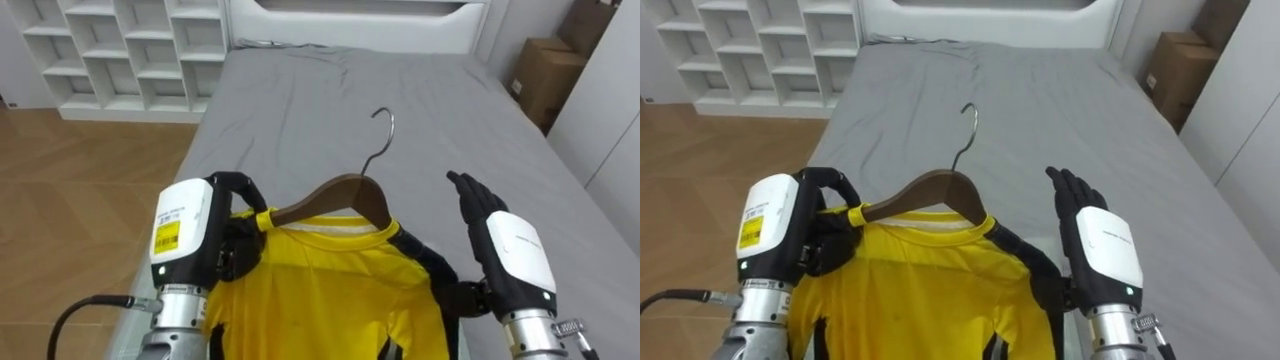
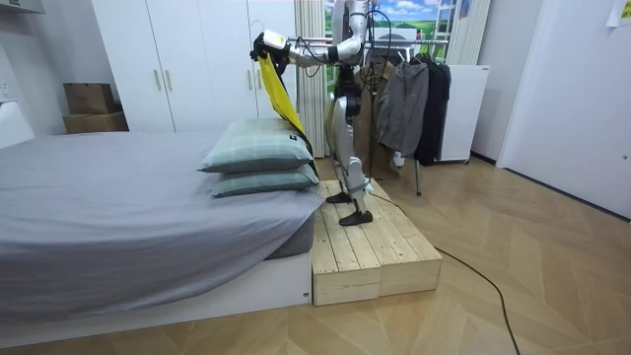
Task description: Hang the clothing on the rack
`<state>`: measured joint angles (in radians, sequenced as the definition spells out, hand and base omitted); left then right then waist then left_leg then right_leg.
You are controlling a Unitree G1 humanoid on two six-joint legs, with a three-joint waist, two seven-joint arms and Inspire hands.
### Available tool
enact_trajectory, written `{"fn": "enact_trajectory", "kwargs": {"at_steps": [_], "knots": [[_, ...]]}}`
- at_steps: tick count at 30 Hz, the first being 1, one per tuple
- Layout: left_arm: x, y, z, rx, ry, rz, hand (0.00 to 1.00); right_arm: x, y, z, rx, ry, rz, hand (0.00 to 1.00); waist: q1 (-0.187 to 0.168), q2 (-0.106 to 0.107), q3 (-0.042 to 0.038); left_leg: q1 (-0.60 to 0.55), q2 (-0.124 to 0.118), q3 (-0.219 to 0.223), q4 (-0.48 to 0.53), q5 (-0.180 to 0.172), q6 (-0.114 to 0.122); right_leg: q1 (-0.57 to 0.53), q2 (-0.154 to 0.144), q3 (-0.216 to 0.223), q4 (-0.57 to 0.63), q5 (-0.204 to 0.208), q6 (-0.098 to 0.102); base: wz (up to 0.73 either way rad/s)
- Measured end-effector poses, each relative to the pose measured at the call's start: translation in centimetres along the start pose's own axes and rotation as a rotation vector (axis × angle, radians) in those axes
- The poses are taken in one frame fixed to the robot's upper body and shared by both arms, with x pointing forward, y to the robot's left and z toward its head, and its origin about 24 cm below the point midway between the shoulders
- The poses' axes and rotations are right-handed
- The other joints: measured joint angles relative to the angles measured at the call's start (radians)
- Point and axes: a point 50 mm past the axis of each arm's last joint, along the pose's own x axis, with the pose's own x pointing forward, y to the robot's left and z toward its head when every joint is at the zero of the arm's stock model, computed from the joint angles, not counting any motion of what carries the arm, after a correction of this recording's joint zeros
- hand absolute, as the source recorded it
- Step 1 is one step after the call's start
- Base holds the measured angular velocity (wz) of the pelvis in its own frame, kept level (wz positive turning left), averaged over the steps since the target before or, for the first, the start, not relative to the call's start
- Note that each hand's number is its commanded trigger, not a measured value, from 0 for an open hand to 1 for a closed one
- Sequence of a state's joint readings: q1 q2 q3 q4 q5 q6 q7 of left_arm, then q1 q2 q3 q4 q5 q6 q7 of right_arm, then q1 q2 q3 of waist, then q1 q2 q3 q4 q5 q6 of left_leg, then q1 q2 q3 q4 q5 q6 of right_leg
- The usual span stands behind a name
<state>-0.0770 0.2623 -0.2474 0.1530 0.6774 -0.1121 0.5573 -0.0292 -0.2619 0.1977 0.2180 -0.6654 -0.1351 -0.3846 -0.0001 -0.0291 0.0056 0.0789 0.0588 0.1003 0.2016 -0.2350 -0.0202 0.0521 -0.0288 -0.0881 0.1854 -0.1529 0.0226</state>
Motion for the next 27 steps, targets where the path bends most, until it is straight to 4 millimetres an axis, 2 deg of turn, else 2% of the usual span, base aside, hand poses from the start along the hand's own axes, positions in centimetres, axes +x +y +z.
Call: {"fn": "enact_trajectory", "kwargs": {"at_steps": [6,11,16,27], "knots": [[-0.2,-0.7,0.6,-0.017,-0.019,-0.024,1.00,-0.3,1.1,0.9,0.021,-0.038,0.045,0.00,0.006,0.000,0.0001,-0.001,0.000,-0.006,0.000,0.000,0.000,0.003,-0.001,-0.006,0.000,0.000,0.000,0.02],[-0.3,-0.9,0.9,-0.032,-0.015,-0.022,1.00,0.0,1.0,1.2,0.026,-0.046,0.040,0.00,0.007,-0.001,0.0009,-0.003,0.000,-0.011,0.002,0.000,0.000,0.004,-0.002,-0.011,0.001,0.000,0.000,0.01],[-0.3,-1.1,1.2,-0.049,-0.012,-0.020,1.00,0.0,1.1,1.3,0.003,-0.060,0.045,0.00,0.009,-0.008,0.0051,-0.012,0.000,-0.015,0.004,0.000,0.000,0.001,-0.002,-0.017,0.000,0.000,0.000,0.02],[-0.3,-1.3,1.4,-0.059,-0.015,-0.032,1.00,0.3,1.4,2.2,-0.003,-0.087,0.041,0.00,0.008,-0.012,0.0043,-0.013,0.000,-0.021,0.003,0.000,0.000,0.000,-0.002,-0.024,-0.001,0.000,0.000,0.01]]}}
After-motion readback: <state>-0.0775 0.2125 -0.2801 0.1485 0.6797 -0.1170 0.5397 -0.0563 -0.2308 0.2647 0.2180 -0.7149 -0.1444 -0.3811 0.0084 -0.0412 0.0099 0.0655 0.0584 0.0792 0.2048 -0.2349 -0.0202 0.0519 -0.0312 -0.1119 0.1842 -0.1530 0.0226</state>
